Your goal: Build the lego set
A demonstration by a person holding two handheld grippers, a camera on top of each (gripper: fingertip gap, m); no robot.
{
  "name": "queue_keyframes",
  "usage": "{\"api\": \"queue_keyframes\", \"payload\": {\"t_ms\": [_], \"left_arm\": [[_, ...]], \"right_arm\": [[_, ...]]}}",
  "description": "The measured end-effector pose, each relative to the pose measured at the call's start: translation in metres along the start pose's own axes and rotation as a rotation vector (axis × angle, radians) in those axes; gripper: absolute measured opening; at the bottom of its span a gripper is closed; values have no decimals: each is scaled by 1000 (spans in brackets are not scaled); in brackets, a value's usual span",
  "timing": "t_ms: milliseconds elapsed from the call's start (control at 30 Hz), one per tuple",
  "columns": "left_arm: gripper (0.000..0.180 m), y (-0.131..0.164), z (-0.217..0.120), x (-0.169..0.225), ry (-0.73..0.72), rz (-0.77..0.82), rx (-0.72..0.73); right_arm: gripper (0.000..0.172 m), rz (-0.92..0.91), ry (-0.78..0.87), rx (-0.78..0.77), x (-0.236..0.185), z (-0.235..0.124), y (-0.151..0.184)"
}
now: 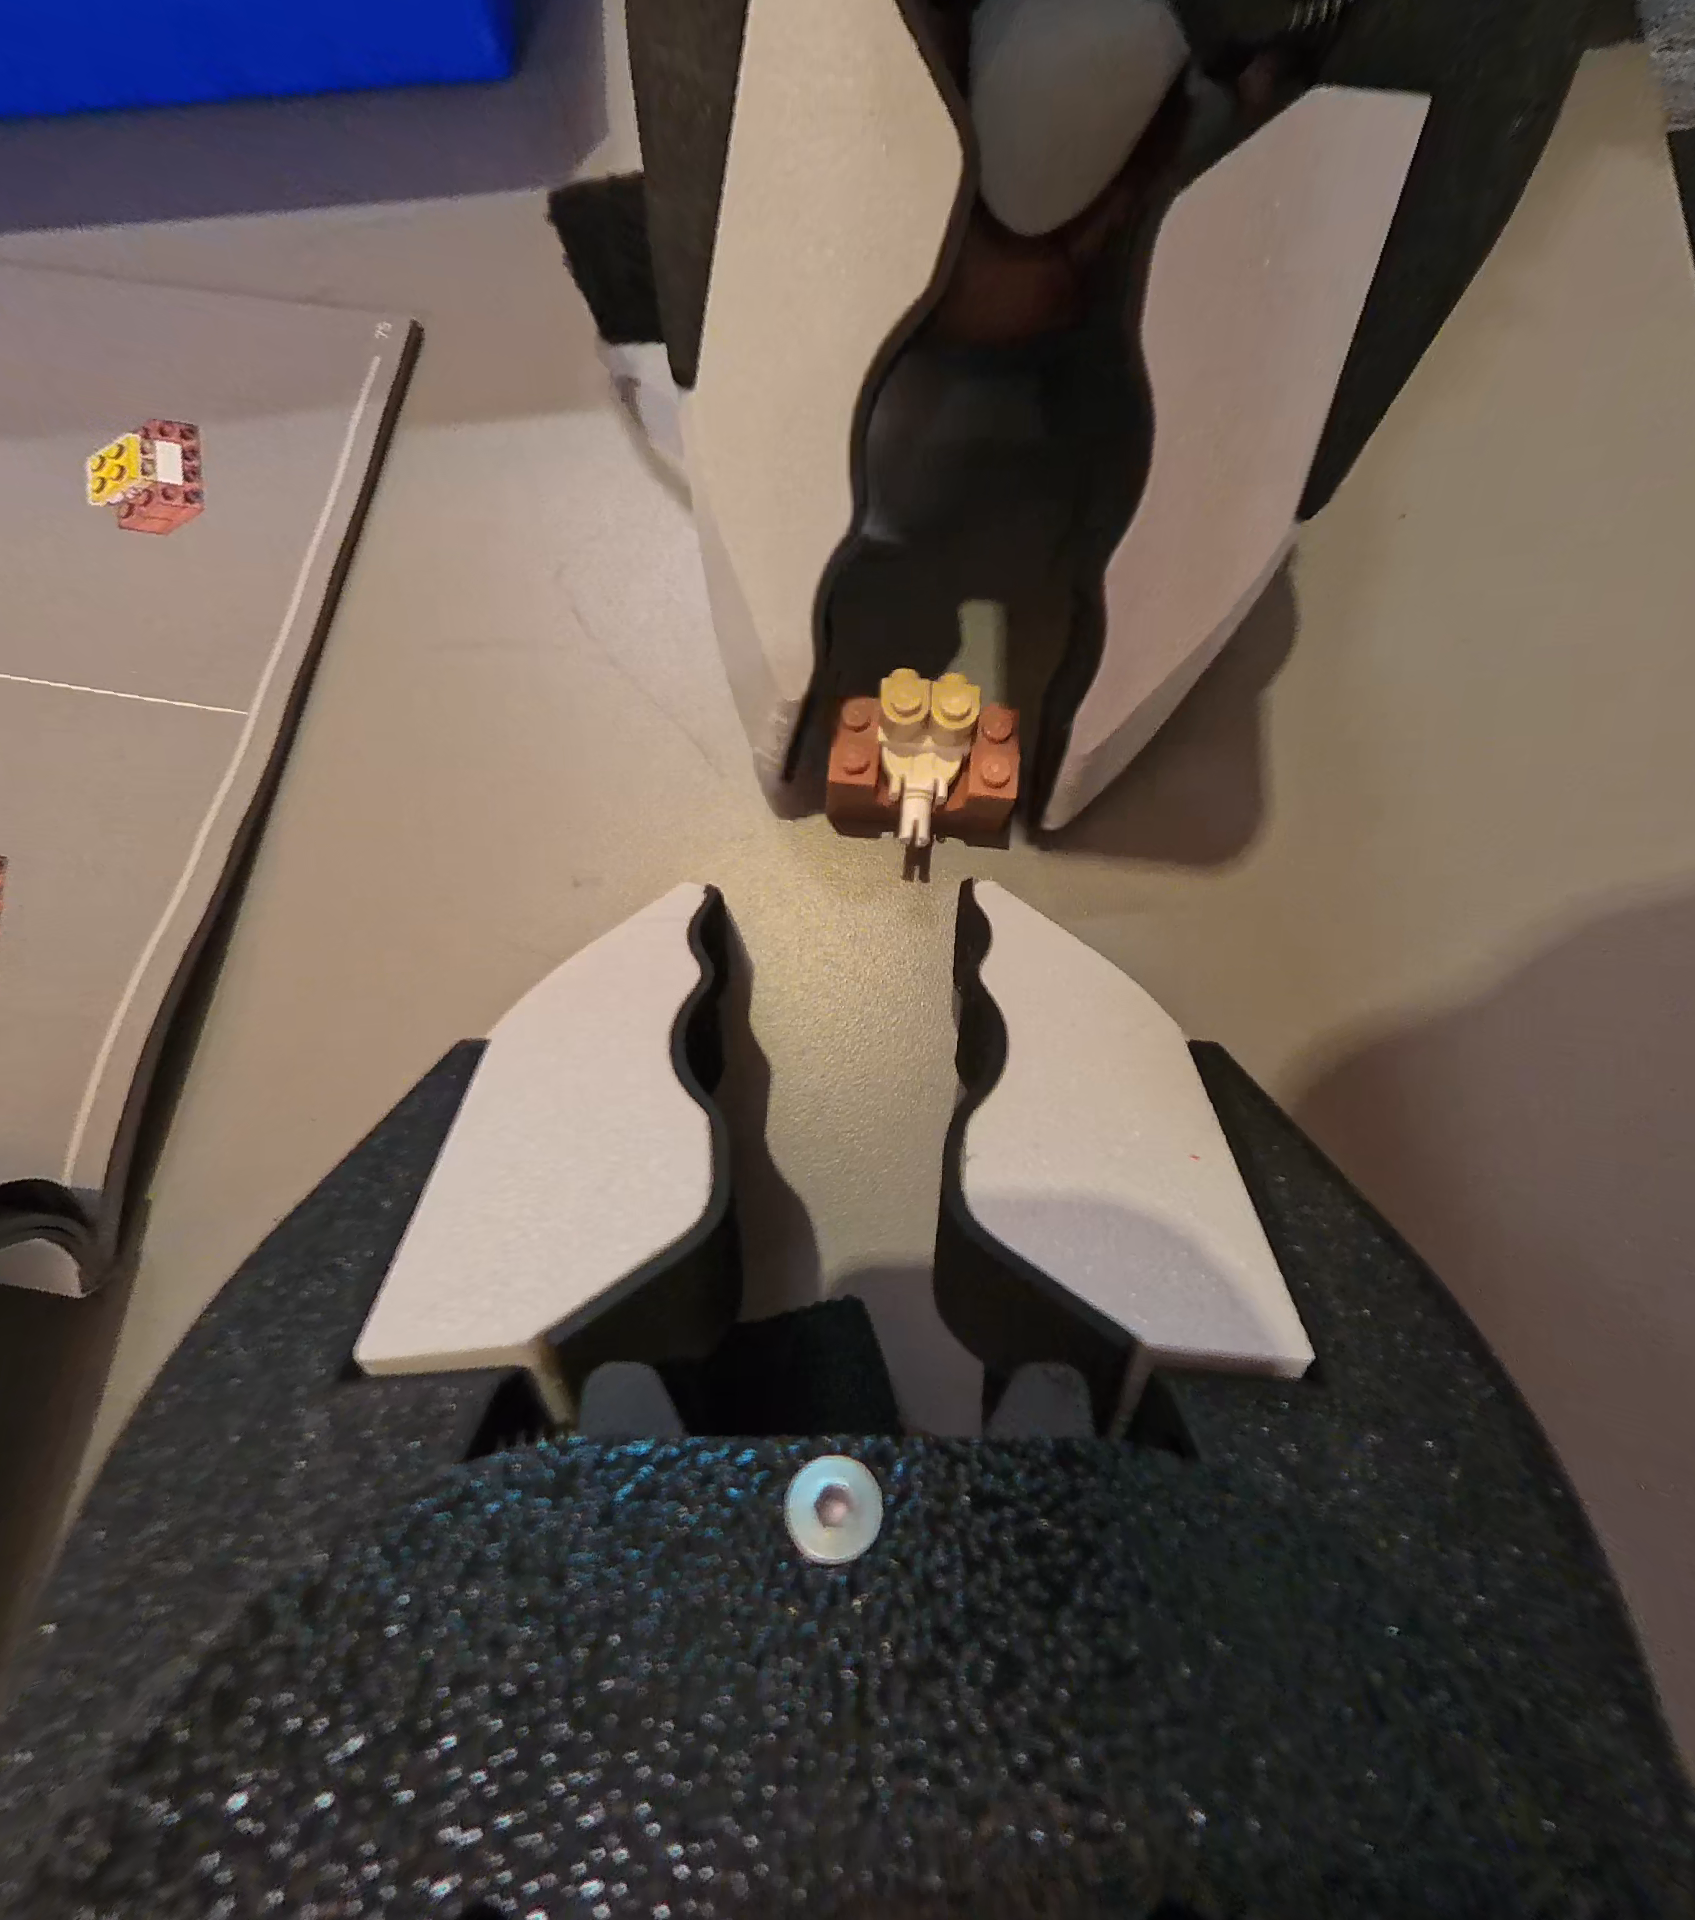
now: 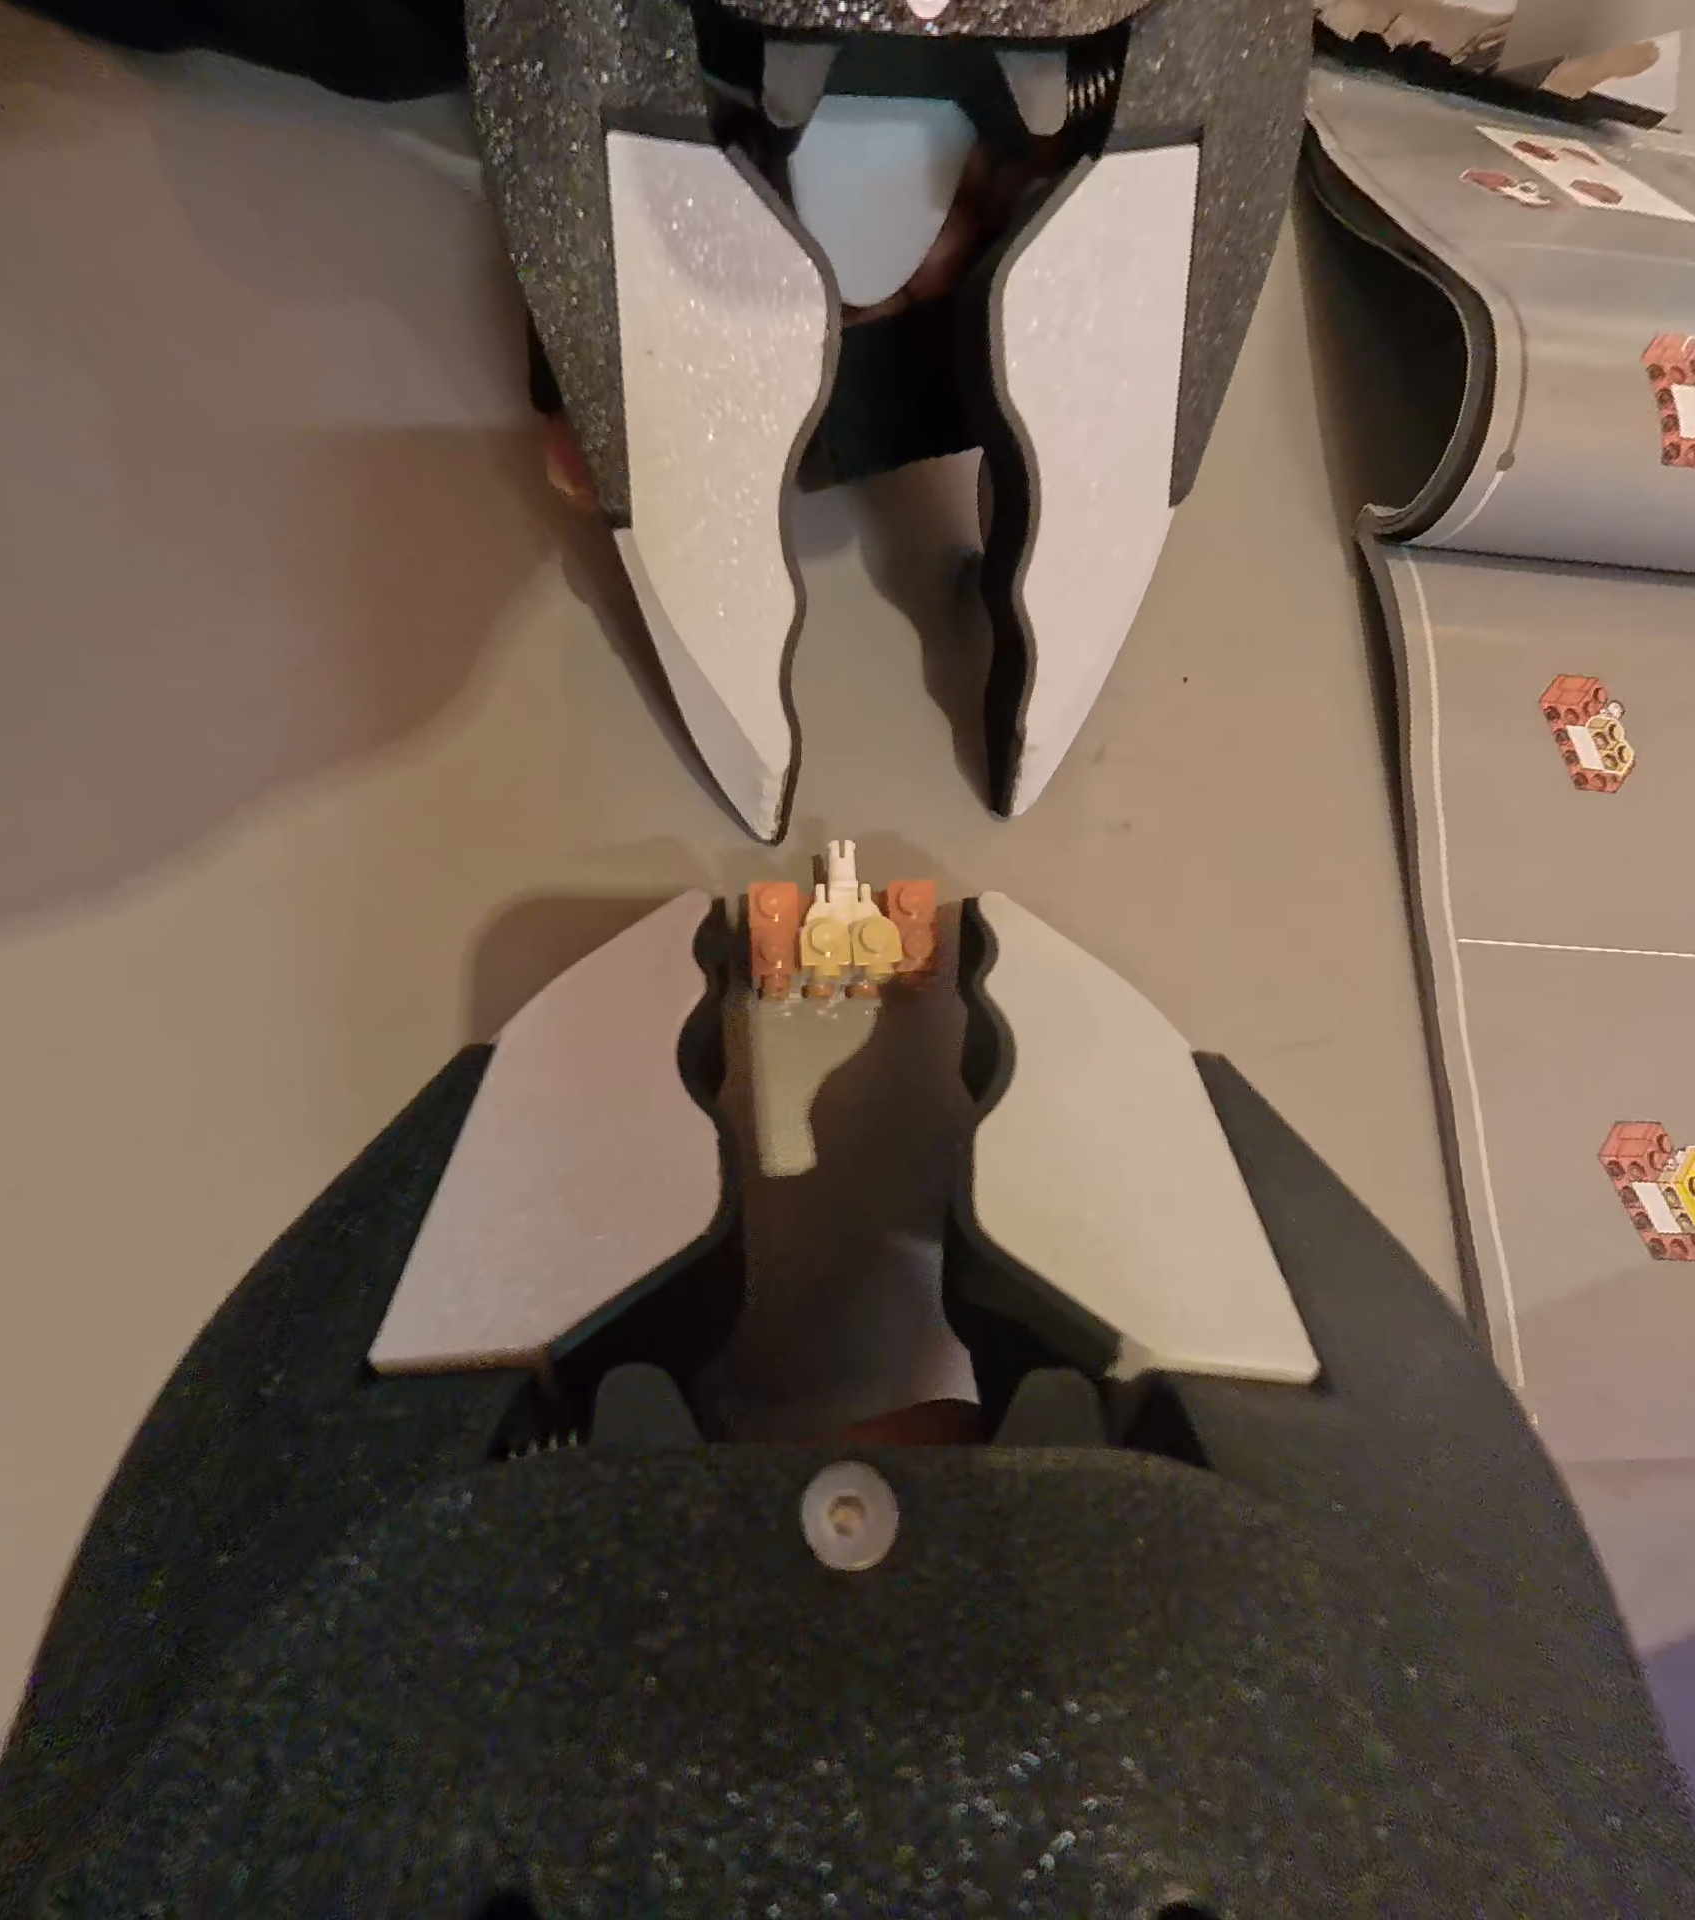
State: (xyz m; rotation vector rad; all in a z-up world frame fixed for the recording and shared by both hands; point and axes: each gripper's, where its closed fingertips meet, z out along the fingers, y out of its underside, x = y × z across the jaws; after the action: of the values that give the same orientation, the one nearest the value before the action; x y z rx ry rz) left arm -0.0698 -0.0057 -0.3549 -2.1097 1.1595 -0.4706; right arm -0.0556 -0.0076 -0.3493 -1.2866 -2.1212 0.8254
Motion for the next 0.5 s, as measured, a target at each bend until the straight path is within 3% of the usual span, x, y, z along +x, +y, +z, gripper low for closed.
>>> {"api": "queue_keyframes", "payload": {"t_ms": [200,500], "left_arm": [[42,0,0,2,13,17,2],[47,-18,5,12,30,110,74]], "right_arm": [[50,0,0,60,-1,-9,-3],[34,35,-9,98,1,-20,-1]]}}
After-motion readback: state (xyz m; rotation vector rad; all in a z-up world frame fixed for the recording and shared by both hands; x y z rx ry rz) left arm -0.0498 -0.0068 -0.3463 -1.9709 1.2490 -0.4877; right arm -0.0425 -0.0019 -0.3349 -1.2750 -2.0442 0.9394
